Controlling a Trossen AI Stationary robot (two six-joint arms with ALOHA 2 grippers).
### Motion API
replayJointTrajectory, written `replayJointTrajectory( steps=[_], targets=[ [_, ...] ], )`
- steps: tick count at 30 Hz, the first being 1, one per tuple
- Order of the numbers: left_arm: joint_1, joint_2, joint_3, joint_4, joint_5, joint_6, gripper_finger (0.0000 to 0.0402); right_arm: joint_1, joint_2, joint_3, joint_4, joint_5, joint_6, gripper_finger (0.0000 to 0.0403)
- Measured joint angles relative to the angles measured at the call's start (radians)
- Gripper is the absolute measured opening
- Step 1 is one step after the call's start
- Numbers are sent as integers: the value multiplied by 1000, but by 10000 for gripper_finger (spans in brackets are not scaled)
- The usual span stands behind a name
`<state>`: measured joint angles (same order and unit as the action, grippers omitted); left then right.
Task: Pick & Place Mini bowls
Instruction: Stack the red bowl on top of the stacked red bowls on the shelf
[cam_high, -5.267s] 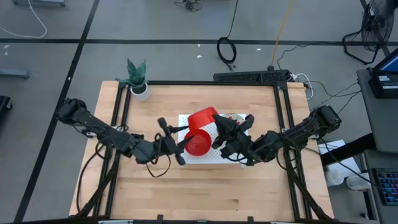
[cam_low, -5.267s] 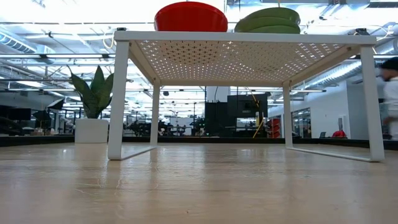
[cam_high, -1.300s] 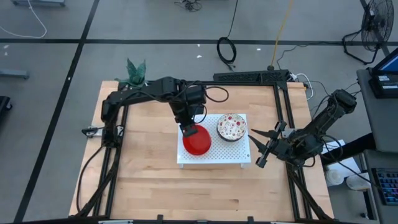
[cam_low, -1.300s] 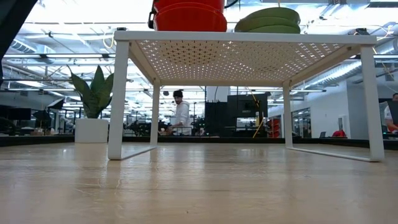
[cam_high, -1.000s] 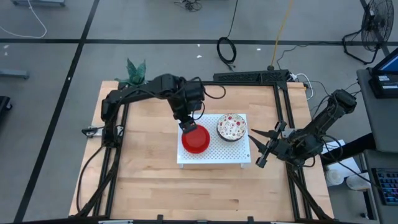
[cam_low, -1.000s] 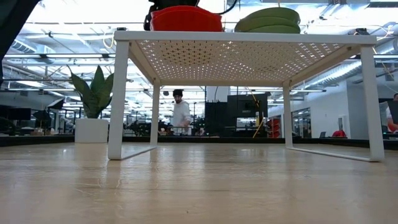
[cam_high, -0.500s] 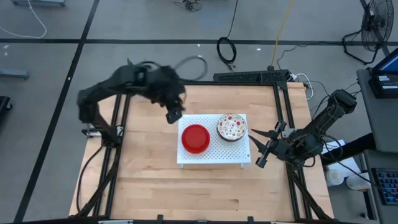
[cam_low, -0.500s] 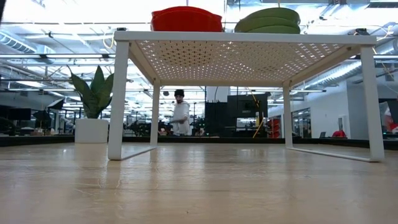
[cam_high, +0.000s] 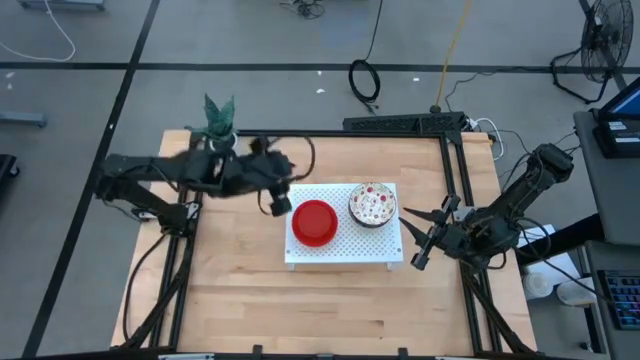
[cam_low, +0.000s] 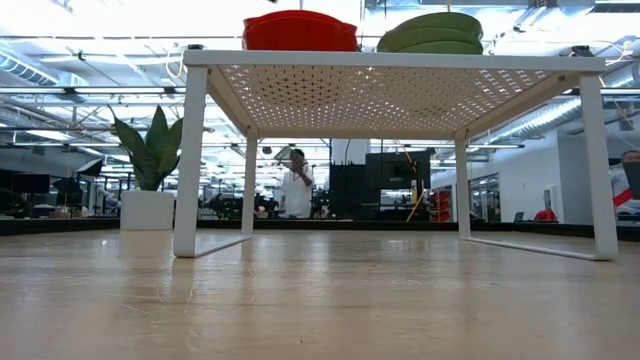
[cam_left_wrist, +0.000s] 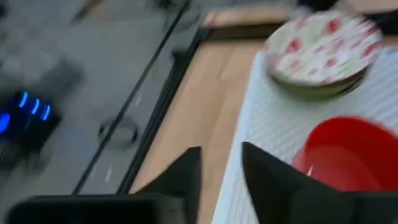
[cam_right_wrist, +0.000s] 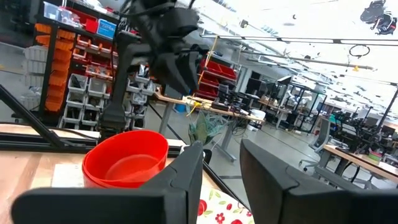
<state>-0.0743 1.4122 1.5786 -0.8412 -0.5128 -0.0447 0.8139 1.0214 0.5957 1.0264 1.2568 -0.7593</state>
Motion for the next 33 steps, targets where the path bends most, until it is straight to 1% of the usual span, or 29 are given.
replayJointTrajectory(
  steps=[2, 4, 5, 6, 9, 13, 18, 22, 25, 28, 30, 33],
  targets=[
    [4, -36, -124, 193, 69, 89, 78, 0, 0, 0, 1, 0, 0, 94],
    [20, -62, -234, 379, 165, 132, 30, 0, 0, 0, 0, 0, 0, 93],
    [30, -69, -279, 475, 205, 141, 16, 0, 0, 0, 0, -1, 0, 93],
    [40, -73, -322, 545, 215, 138, 10, 0, 0, 0, 0, 0, 0, 93],
    [69, -71, -416, 653, 198, 87, 15, 0, 0, 0, 0, -1, 1, 94],
    [81, -61, -493, 754, 205, 31, 4, 0, 0, 0, -9, -1, 14, 93],
    [72, -59, -557, 798, 201, -1, 6, 0, 0, 0, -9, -1, 14, 93],
    [70, -57, -567, 801, 192, -37, 5, 0, 0, 0, -9, -1, 14, 93],
    [51, -70, -560, 895, 191, -6, 4, 0, 0, 0, -8, -2, 15, 93],
    [19, -84, -556, 992, 246, 49, 4, 0, 0, 0, -8, -2, 15, 93],
    [-6, -84, -557, 994, 266, 74, 6, 0, 0, 0, -6, -2, 15, 93],
    [-33, -64, -557, 978, 258, 81, 3, 0, 0, 0, -7, -2, 15, 93]
  ],
)
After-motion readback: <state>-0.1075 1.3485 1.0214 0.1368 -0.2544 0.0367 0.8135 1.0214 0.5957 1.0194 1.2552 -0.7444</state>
